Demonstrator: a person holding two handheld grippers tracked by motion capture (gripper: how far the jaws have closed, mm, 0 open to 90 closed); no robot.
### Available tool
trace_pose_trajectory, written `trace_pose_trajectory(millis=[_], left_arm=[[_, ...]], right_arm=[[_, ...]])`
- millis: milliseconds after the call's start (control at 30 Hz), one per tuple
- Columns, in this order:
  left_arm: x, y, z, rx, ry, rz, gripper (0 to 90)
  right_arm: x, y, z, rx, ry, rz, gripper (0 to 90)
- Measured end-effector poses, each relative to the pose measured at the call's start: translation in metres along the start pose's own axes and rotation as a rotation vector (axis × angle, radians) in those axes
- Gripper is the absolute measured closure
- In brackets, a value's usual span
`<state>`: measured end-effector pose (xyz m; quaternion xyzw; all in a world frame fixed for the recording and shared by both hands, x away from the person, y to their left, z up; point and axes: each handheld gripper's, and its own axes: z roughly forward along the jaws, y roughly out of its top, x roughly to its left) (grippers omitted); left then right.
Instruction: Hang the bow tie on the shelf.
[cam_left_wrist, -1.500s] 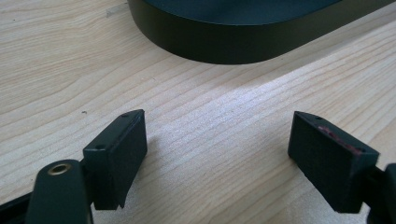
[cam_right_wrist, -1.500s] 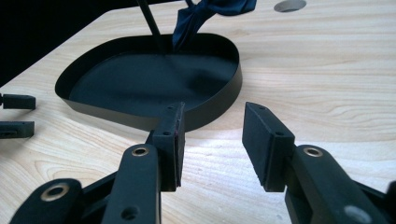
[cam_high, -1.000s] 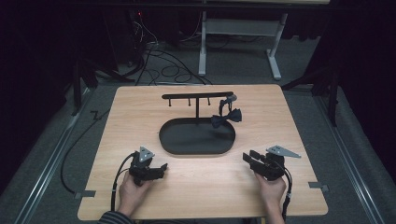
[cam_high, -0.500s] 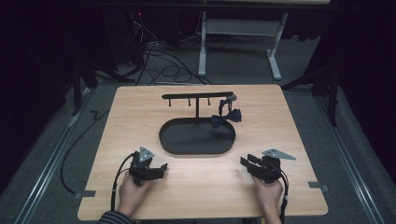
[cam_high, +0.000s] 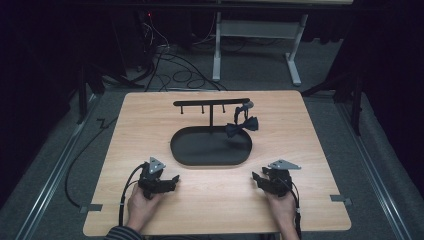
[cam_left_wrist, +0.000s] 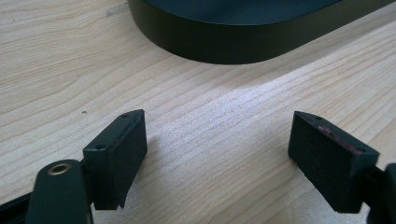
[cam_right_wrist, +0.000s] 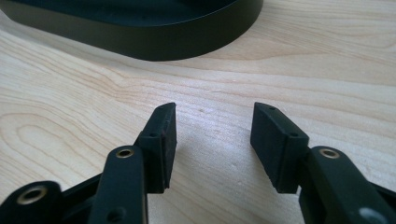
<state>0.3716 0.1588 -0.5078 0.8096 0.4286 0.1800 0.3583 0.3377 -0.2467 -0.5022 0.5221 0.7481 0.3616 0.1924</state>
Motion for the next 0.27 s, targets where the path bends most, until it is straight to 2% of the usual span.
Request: trace_pose_trajectory(millis=[133, 167, 200, 267], left_arm=[[0.0, 0.0, 0.0, 0.0, 0.0, 0.0, 20.1], [0.0, 0.0, 0.0, 0.0, 0.0, 0.0, 20.1], [0.0, 0.0, 0.0, 0.0, 0.0, 0.0, 20.1], [0.0, 0.0, 0.0, 0.0, 0.0, 0.0, 20.1]], right_arm=[[0.0077, 0.0007, 0.0022, 0.013, -0.043, -0.072, 47.2], [0.0077, 0.0007, 0.0022, 0.013, -0.043, -0.072, 47.2], [0.0103, 0.0008, 0.0027, 0.019, -0.052, -0.092, 45.6], [0.0101, 0.0008, 0.0027, 0.02, -0.051, -0.09, 45.6]])
